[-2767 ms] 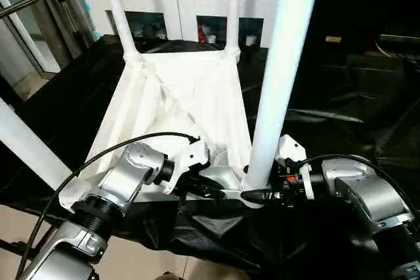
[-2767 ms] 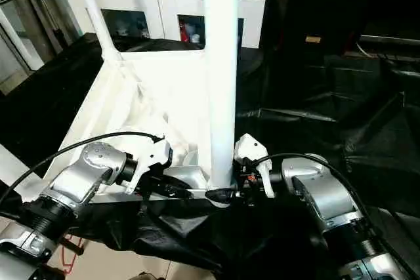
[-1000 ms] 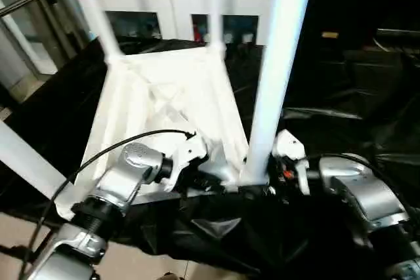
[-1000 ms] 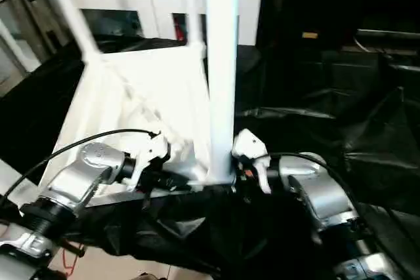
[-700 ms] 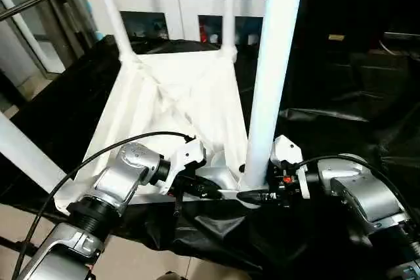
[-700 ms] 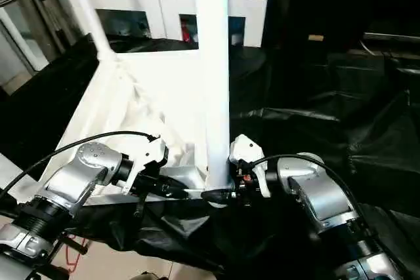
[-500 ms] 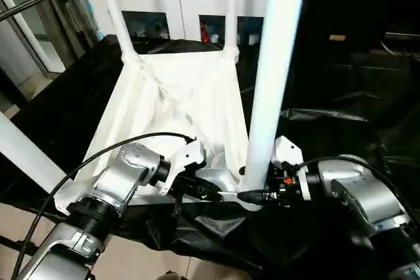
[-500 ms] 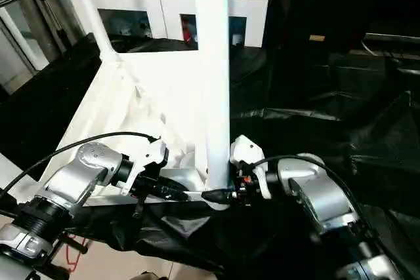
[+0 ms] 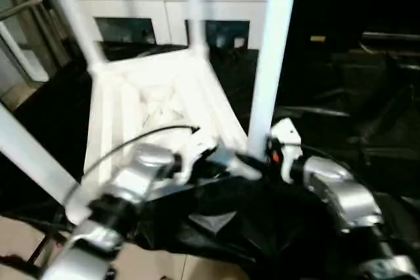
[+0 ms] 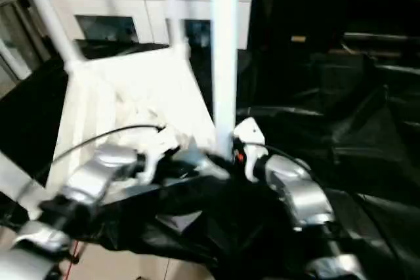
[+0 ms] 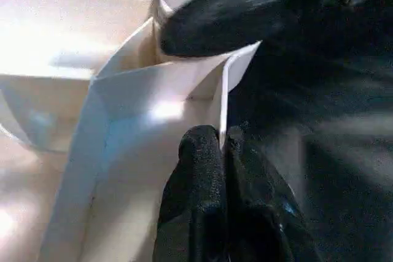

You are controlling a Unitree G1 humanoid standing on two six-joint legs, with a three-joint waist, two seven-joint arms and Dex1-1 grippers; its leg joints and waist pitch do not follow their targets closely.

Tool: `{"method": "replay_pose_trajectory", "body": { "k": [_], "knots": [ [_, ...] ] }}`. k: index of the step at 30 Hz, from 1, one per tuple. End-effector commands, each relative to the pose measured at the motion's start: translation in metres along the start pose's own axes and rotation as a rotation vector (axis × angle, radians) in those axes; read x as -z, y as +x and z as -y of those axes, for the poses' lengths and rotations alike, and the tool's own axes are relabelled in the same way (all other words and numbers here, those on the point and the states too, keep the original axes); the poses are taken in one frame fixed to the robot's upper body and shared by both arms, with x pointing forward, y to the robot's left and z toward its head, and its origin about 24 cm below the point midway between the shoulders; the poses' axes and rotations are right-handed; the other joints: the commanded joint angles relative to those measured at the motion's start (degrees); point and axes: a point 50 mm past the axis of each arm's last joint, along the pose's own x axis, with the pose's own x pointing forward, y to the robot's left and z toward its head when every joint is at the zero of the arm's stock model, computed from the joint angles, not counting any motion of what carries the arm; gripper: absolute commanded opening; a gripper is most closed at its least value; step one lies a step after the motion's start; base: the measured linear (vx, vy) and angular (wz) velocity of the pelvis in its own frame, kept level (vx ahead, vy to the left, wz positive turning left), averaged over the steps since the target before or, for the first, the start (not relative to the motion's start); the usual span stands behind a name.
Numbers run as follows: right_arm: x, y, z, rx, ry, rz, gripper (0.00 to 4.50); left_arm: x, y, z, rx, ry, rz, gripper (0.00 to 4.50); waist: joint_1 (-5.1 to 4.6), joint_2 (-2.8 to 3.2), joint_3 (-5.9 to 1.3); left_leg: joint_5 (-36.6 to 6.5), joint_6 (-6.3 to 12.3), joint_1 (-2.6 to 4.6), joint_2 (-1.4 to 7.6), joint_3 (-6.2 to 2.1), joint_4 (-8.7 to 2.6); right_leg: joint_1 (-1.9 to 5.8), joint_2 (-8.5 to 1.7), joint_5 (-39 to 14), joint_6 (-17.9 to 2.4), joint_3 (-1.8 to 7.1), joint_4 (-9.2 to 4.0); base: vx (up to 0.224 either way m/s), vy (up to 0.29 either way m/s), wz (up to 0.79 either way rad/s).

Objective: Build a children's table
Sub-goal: Rotate leg to tighten

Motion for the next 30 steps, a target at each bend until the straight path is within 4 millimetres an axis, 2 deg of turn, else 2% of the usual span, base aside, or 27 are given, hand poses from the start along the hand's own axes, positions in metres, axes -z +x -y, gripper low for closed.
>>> {"method": "replay_pose_trajectory", "body": {
  "k": [1,5,6,8,9,10,13,15,16,19,21,23,27,29,30],
  "knots": [
    [0.022,0.020,-0.029,-0.024,0.016,-0.115,2.59,-0.023,0.018,0.007,-0.043,0.003,0.075,0.00,-0.13,-1.43,-2.54,-20.55,-0.77,0.69,-0.34,0.21,-4.78,1.51,0.05,-24.36,-8.71,0.20,-5.44,0.000,0.000,0.00],
    [0.016,0.026,-0.034,-0.033,-0.004,-0.061,2.59,-0.025,0.024,0.011,-0.031,0.016,0.086,0.00,-0.11,-1.36,-2.61,-20.46,0.31,0.56,-0.34,0.17,-4.81,1.44,0.14,-24.92,-7.49,0.18,-5.76,0.000,0.000,0.00],
    [0.014,0.026,-0.033,-0.042,0.010,-0.045,2.94,-0.024,0.024,0.013,-0.020,0.024,0.085,0.00,-0.08,-1.10,-2.61,-20.57,0.35,0.57,-0.30,0.14,-4.86,1.43,0.13,-24.72,-7.55,0.19,-5.71,0.000,0.000,0.00],
    [0.011,0.025,-0.032,-0.061,0.041,-0.029,2.94,-0.023,0.023,0.014,-0.001,0.035,0.080,0.00,-0.14,-1.11,-2.65,-20.67,0.58,0.54,-0.27,0.12,-4.93,1.49,0.20,-23.98,-7.71,0.17,-5.69,0.000,0.000,0.00],
    [0.010,0.023,-0.031,-0.078,0.042,-0.019,2.94,-0.021,0.021,0.014,0.007,0.041,0.074,0.00,-0.12,-0.85,-2.75,-20.40,0.62,0.62,-0.22,0.14,-4.95,1.49,0.22,-22.82,-8.07,0.18,-5.65,0.000,0.000,0.00],
    [0.007,0.020,-0.029,-0.107,0.038,-0.010,3.35,-0.019,0.018,0.013,0.016,0.045,0.069,0.00,-0.14,-0.90,-2.80,-20.13,0.69,0.57,-0.16,0.12,-5.01,1.60,0.28,-21.33,-8.47,0.16,-5.54,0.000,0.000,0.00],
    [0.005,0.014,-0.027,-0.148,0.006,0.001,3.40,-0.016,0.015,0.013,0.037,0.055,0.062,0.00,-0.16,-0.97,-2.90,-19.27,1.13,0.44,-0.11,0.24,-4.90,1.74,0.29,-18.45,-9.45,0.23,-5.28,0.000,0.000,0.00],
    [0.004,0.000,-0.021,-0.253,-0.053,-0.016,3.51,-0.011,0.005,0.016,0.129,0.088,0.059,0.00,0.14,-1.04,-3.26,-15.89,2.23,0.39,0.00,0.32,-4.56,2.17,0.28,-12.58,-11.07,0.28,-4.72,0.000,0.000,0.00],
    [0.004,-0.001,-0.021,-0.258,-0.054,-0.017,3.51,-0.011,0.004,0.016,0.134,0.090,0.059,0.00,0.19,-1.02,-3.32,-15.09,2.74,0.33,0.01,0.30,-4.52,2.32,0.23,-11.35,-11.50,0.20,-4.59,0.000,0.000,0.00],
    [0.001,-0.014,-0.018,-0.359,-0.074,-0.021,3.51,-0.009,-0.004,0.018,0.201,0.098,0.061,0.00,0.34,-0.98,-3.54,-11.63,4.79,0.30,0.06,0.51,-3.98,2.38,0.29,-5.65,-13.79,0.16,-3.95,0.000,0.000,0.00],
    [0.001,-0.025,-0.016,-0.444,-0.118,-0.050,3.51,-0.007,-0.011,0.018,0.243,0.110,0.054,0.00,0.99,-0.97,-3.77,-8.79,6.05,0.42,0.17,0.51,-3.58,2.60,0.35,-1.97,-14.97,0.11,-3.43,0.000,0.000,0.00],
    [0.003,-0.035,-0.015,-0.523,-0.154,-0.086,3.51,-0.005,-0.016,0.017,0.278,0.127,0.032,0.00,1.59,-0.73,-3.89,-6.32,7.49,0.45,0.25,0.67,-3.15,2.37,0.50,2.07,-16.25,0.07,-2.92,0.000,0.000,0.00],
    [0.003,-0.047,-0.012,-0.605,-0.203,-0.130,3.51,0.001,-0.026,0.014,0.335,0.159,-0.021,0.00,1.93,-0.94,-3.73,-7.49,7.87,0.40,0.32,0.76,-3.13,2.36,0.29,0.89,-16.85,0.08,-2.97,0.000,0.000,0.00],
    [0.002,-0.049,-0.011,-0.624,-0.219,-0.142,3.51,0.004,-0.031,0.013,0.376,0.169,-0.046,0.00,2.01,-0.99,-3.52,-9.84,7.10,0.54,0.43,0.83,-3.43,2.26,0.25,-2.95,-16.44,0.15,-3.19,0.000,0.000,0.00],
    [0.000,-0.048,-0.011,-0.625,-0.223,-0.141,3.51,0.004,-0.033,0.013,0.387,0.173,-0.053,0.00,2.05,-0.90,-3.37,-11.40,5.97,0.59,0.55,0.77,-3.64,2.14,0.13,-5.42,-16.06,0.25,-3.35,0.000,0.000,0.00]
  ]
}}
